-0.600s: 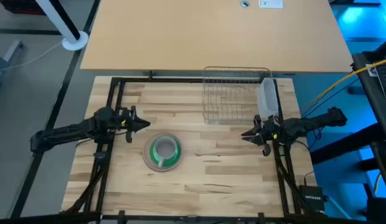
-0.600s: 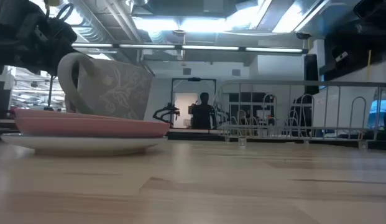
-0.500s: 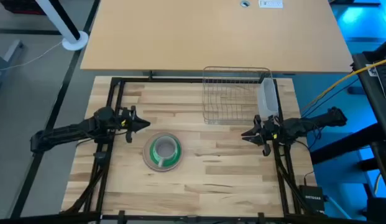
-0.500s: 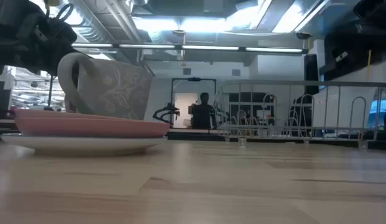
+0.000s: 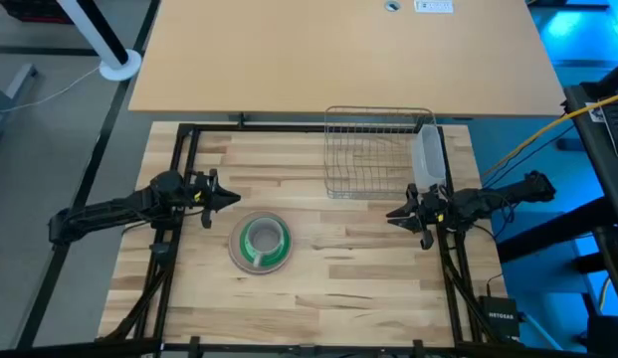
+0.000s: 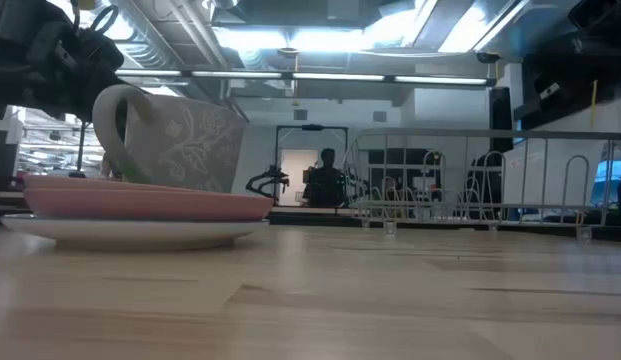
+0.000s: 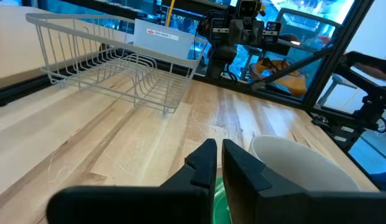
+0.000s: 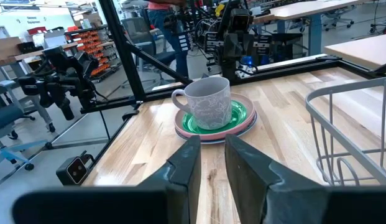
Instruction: Sort dishes
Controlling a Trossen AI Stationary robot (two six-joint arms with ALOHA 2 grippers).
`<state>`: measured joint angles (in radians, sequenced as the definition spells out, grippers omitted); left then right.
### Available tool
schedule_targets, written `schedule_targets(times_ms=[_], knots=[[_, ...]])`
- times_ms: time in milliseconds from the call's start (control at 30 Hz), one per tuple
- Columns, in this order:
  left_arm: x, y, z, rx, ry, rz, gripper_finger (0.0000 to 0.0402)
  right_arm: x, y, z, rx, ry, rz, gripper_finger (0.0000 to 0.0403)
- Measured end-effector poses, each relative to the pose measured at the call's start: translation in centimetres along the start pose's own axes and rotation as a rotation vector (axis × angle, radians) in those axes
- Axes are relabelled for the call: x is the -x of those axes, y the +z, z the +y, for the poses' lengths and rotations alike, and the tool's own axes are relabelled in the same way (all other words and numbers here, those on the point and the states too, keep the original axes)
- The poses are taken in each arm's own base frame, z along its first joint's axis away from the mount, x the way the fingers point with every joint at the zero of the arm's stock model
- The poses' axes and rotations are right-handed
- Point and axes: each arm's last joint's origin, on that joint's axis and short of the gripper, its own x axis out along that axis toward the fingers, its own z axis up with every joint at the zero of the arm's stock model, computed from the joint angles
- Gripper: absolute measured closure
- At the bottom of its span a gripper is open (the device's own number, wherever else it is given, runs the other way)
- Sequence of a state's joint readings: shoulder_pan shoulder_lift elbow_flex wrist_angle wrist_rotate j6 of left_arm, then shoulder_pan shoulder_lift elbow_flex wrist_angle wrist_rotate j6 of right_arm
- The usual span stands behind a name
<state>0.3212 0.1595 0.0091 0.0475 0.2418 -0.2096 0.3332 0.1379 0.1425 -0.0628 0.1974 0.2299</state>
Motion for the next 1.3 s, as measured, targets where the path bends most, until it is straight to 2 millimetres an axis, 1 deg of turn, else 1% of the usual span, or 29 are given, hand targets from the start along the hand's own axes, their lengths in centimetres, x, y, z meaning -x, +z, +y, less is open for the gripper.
schedule_targets(times_ms=[1067, 1300], knots=[[0.00, 0.00, 0.00, 0.000, 0.000, 0.000, 0.0384, 0.00, 0.00, 0.00, 0.000, 0.000, 0.000, 0.0325], [0.00, 0.01, 0.00, -0.003, 0.000, -0.001, 0.0384, 0.00, 0.03, -0.08, 0.000, -0.027, -0.007, 0.0325]])
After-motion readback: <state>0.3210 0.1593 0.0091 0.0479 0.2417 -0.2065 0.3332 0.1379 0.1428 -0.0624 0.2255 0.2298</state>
